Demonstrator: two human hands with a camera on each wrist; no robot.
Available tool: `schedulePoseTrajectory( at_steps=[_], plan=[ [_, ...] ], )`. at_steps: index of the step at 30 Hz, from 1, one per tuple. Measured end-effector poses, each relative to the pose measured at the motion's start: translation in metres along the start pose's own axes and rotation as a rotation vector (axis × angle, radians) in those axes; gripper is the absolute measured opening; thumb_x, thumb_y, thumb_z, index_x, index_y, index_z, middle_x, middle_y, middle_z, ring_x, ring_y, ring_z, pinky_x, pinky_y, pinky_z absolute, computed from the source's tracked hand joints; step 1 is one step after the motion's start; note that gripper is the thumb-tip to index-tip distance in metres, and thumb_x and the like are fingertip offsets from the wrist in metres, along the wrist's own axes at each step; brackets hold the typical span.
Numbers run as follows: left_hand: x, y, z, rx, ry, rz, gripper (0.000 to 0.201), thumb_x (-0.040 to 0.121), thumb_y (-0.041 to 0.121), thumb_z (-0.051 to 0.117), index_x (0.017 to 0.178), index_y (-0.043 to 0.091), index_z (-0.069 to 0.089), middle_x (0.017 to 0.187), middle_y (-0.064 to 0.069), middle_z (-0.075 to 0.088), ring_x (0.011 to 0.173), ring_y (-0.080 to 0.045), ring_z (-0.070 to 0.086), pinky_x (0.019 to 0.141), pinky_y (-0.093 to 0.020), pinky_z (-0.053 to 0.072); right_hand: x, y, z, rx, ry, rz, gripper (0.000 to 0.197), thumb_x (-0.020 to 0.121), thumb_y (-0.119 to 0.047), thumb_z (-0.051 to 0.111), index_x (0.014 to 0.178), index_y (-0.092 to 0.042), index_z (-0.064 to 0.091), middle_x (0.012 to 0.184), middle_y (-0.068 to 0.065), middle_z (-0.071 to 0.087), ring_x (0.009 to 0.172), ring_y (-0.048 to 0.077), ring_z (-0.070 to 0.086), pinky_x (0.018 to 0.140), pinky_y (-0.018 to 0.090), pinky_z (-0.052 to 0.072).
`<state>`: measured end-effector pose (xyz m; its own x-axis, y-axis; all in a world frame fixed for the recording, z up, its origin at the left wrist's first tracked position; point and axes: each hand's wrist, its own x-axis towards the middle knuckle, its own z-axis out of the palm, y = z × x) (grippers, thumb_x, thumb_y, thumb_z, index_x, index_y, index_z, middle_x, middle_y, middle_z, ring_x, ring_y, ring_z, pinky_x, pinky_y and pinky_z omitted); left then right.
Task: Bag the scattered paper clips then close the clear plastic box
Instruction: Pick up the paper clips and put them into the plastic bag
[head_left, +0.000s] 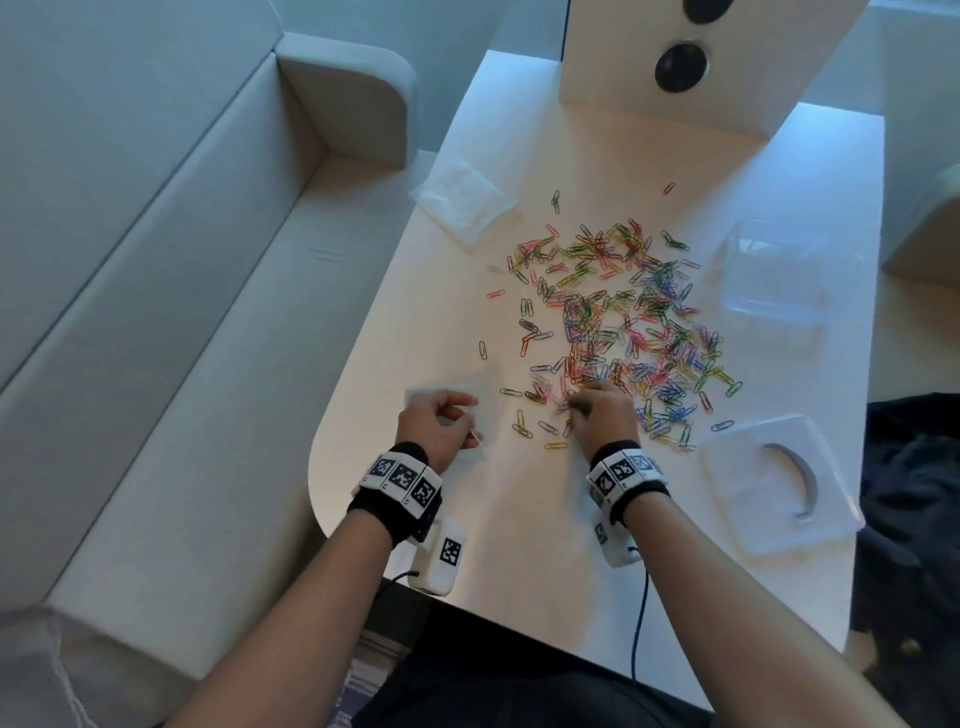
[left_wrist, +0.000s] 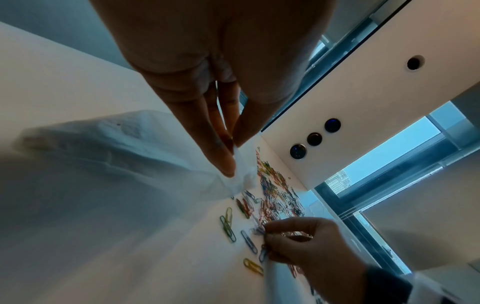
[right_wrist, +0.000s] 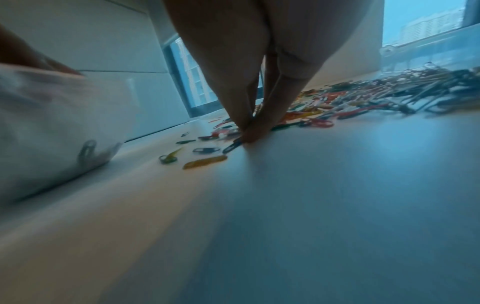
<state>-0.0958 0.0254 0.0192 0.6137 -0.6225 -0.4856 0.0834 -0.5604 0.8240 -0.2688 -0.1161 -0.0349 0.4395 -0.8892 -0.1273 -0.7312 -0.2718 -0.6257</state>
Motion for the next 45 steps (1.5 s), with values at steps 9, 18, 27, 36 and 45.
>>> schedulePoseTrajectory(
  at_steps=[9,18,27,36,45],
  plan=[
    [-0.002,0.012,0.043,0.006,-0.114,0.003,0.02,0.087,-0.004,0.059,0.103,0.006,0.067,0.079,-0.015,0.068,0.067,-0.022,0.071,0.075,-0.035,0.062,-0.003,0.01,-0.03,1.351,-0.119,0.672,0.011,0.085,0.008,0.062,0.093,0.005,0.069,0.103,0.018,0.069,0.091,0.022,0.069,0.073,0.021,0.059],
    [-0.005,0.021,0.076,0.002,-0.147,-0.004,0.021,0.09,-0.003,0.059,0.108,0.004,0.065,0.088,-0.015,0.067,0.074,-0.025,0.07,0.077,-0.037,0.061,-0.022,-0.029,-0.032,0.719,-0.277,0.322,0.009,0.082,-0.002,0.072,0.087,-0.008,0.077,0.08,0.011,0.075,0.073,0.02,0.073,0.071,0.026,0.059],
    [-0.005,0.025,0.071,0.102,-0.161,0.057,0.015,0.092,0.01,0.062,0.104,0.016,0.069,0.081,-0.003,0.067,0.075,-0.024,0.073,0.08,-0.038,0.061,-0.012,-0.061,-0.041,-0.117,-0.344,0.051,0.024,0.09,-0.001,0.054,0.102,-0.01,0.073,0.097,0.009,0.072,0.09,0.022,0.065,0.078,0.028,0.054],
    [-0.004,0.03,0.061,0.117,-0.173,0.068,0.023,0.091,0.001,0.059,0.11,0.008,0.07,0.076,-0.002,0.068,0.067,-0.017,0.069,0.077,-0.032,0.061,0.003,-0.068,-0.07,-0.261,-0.699,-0.113,0.045,0.09,0.006,0.043,0.122,-0.015,0.067,0.118,0.007,0.067,0.107,0.02,0.062,0.094,0.031,0.051],
    [0.005,0.036,0.027,0.179,-0.079,0.111,0.026,0.088,0.012,0.057,0.109,0.021,0.071,0.078,0.002,0.066,0.062,-0.008,0.06,0.059,-0.006,0.047,0.049,-0.013,-0.095,-0.089,-0.214,0.08,0.022,0.088,-0.017,0.065,0.11,-0.018,0.071,0.108,0.004,0.071,0.083,0.013,0.065,0.075,0.022,0.052]
  ],
)
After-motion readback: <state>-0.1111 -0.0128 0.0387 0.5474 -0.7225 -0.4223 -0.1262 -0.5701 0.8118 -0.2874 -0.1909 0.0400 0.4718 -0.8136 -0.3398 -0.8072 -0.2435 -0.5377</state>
